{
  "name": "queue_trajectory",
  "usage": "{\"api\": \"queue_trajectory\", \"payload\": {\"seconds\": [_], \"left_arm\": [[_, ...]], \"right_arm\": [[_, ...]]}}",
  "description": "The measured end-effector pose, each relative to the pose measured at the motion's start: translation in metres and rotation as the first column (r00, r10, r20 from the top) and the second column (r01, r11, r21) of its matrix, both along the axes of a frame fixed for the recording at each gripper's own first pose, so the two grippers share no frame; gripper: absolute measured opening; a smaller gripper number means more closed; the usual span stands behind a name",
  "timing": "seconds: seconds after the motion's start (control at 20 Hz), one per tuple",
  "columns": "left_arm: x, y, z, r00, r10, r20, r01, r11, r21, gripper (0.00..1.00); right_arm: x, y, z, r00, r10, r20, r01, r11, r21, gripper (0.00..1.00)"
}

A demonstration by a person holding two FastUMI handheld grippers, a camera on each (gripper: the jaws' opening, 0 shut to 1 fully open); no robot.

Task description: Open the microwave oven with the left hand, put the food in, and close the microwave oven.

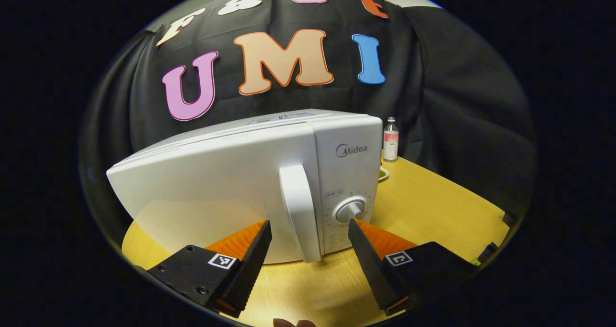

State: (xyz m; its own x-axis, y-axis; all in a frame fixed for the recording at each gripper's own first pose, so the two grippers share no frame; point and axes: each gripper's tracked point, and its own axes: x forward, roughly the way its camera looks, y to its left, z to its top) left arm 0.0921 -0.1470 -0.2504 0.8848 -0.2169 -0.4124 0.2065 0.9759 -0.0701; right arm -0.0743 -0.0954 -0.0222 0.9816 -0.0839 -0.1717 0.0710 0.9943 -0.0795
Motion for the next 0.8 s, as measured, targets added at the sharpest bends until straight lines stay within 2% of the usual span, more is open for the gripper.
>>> {"api": "queue_trajectory", "payload": {"seconds": [0.15,0.3,0.4,0.5,0.55,0.6,0.65,0.8], "left_arm": [[0.004,0.0,0.007,0.999,0.049,0.015,-0.048,0.998,-0.05,0.92],[0.008,0.0,0.011,0.998,0.063,0.029,-0.062,0.997,-0.035,0.84],[0.011,0.003,0.01,0.997,0.065,0.033,-0.065,0.998,0.003,0.76],[0.013,0.004,0.005,0.998,0.067,0.018,-0.067,0.998,0.008,0.63],[0.01,0.004,0.001,0.998,0.064,-0.005,-0.064,0.998,0.0,0.44],[0.011,0.002,0.002,0.998,0.062,0.0,-0.062,0.998,-0.008,0.3],[0.012,0.0,0.0,0.999,0.052,-0.013,-0.052,0.999,-0.004,0.24],[0.009,0.001,-0.003,0.997,0.01,-0.073,-0.008,1.0,0.027,0.19]], "right_arm": [[0.0,0.003,-0.007,1.0,0.01,-0.021,-0.01,1.0,-0.006,0.97],[0.003,0.009,-0.006,0.999,0.034,-0.017,-0.034,0.999,-0.015,0.97],[0.004,0.007,-0.003,0.999,0.042,-0.004,-0.043,0.998,-0.036,0.97],[0.006,0.008,-0.003,0.999,0.044,-0.003,-0.044,0.999,-0.026,0.97],[0.006,0.007,-0.004,0.999,0.042,-0.005,-0.042,0.999,-0.019,0.97],[0.007,0.006,-0.005,0.999,0.04,-0.009,-0.04,0.999,-0.014,0.97],[0.007,0.006,-0.006,0.999,0.04,-0.008,-0.04,0.999,-0.013,0.97],[0.01,0.008,-0.008,0.999,0.048,-0.01,-0.048,0.999,-0.006,0.97]]}}
